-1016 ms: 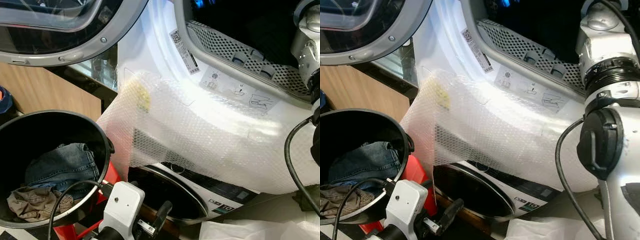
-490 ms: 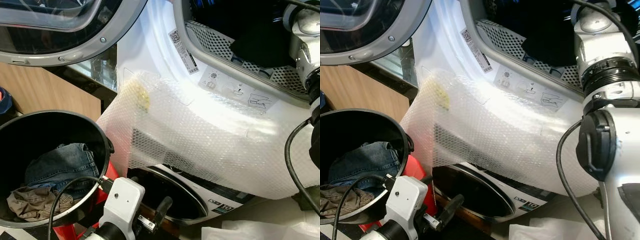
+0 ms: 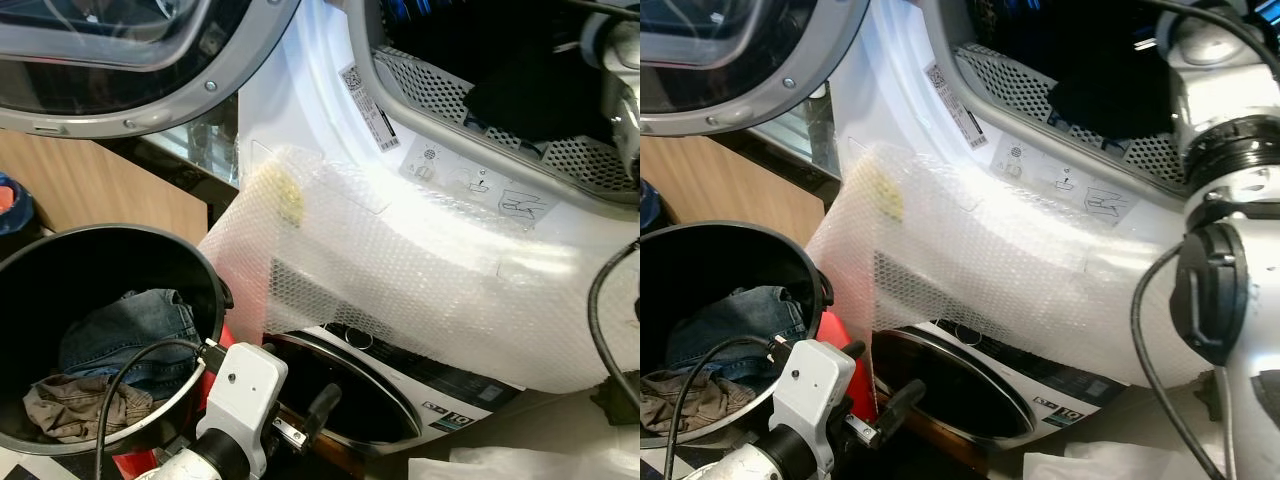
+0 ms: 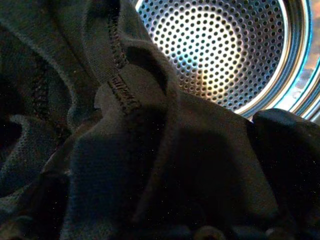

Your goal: Clothes washing

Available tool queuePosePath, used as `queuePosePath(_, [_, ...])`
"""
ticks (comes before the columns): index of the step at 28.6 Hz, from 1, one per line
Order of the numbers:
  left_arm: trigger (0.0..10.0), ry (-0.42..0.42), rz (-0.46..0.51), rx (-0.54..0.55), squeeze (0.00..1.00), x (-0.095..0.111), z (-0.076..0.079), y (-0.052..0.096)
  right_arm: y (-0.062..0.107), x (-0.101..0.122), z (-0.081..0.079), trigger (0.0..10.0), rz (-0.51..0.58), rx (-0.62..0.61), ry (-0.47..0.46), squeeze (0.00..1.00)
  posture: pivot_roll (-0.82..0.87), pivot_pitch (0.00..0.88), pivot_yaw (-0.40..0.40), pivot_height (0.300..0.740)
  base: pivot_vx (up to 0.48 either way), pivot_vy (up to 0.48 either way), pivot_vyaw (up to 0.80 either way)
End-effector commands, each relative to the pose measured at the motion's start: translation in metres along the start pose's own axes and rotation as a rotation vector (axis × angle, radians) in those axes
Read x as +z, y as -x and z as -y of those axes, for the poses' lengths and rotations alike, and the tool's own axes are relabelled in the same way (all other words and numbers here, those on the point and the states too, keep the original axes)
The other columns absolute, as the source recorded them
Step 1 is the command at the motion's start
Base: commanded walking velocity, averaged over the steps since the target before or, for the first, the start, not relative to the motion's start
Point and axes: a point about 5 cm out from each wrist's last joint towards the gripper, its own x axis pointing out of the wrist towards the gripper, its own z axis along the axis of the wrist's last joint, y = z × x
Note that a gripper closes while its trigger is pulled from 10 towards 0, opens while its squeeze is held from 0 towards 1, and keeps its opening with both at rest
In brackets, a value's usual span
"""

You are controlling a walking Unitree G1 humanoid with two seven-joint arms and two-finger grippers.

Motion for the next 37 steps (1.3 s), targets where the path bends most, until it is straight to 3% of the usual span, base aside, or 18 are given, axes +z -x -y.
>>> queuePosePath(1, [10.0,0.022,0.001,-0.040,0.00,-0.001,0.004,-0.001,0.001,-0.012,0.019,10.0,-0.046,-0.038,0.013,1.00,0.13,0.102,-0.218,0.740,0.000,0.000,0.00])
queuePosePath(4, [10.0,0.000,0.012,-0.053,0.00,0.001,0.000,-0.005,0.002,-0.017,0.028,10.0,-0.048,-0.006,0.012,1.00,0.12,0.078,-0.198,0.740,0.000,0.000,0.00])
queuePosePath(8, [10.0,-0.014,0.019,-0.069,0.00,0.003,-0.003,-0.009,0.003,-0.020,0.027,10.0,-0.048,0.057,-0.001,1.00,0.11,0.064,-0.182,0.740,0.000,0.000,0.00])
queuePosePath(18, [10.0,-0.032,0.031,-0.094,0.00,0.006,-0.006,-0.013,0.004,-0.025,0.009,10.0,-0.050,0.128,-0.018,1.00,0.12,0.045,-0.168,0.740,0.000,0.000,0.00])
queuePosePath(23, [10.0,-0.033,0.031,-0.093,0.00,0.006,-0.007,-0.012,0.004,-0.025,0.008,10.0,-0.057,0.115,-0.039,1.00,0.12,0.045,-0.168,0.740,0.000,0.000,0.00])
queuePosePath(28, [10.0,-0.033,0.036,-0.089,0.00,0.006,-0.007,-0.014,0.009,-0.025,-0.009,10.0,-0.025,0.009,-0.082,1.00,0.12,0.031,-0.181,0.740,0.000,0.000,0.00])
queuePosePath(29, [10.0,-0.033,0.038,-0.091,0.00,0.006,-0.007,-0.014,0.012,-0.020,-0.016,10.0,0.010,0.005,-0.104,0.82,0.12,0.029,-0.183,0.740,0.000,0.000,0.00])
queuePosePath(30, [10.0,-0.033,0.040,-0.093,0.00,0.006,-0.007,-0.015,0.016,-0.018,-0.021,10.0,0.021,0.004,-0.135,0.15,0.11,0.028,-0.183,0.740,0.000,0.000,0.00])
queuePosePath(31, [10.0,-0.034,0.042,-0.097,0.00,0.006,-0.006,-0.016,0.019,-0.017,-0.026,10.0,0.021,0.000,-0.168,0.00,0.11,0.028,-0.183,0.740,0.000,0.000,0.00])
queuePosePath(37, [10.0,-0.030,0.049,-0.105,0.00,0.007,-0.005,-0.019,0.036,-0.014,-0.040,10.0,0.052,-0.049,-0.268,0.00,0.10,0.016,-0.186,0.740,0.000,0.000,0.00])
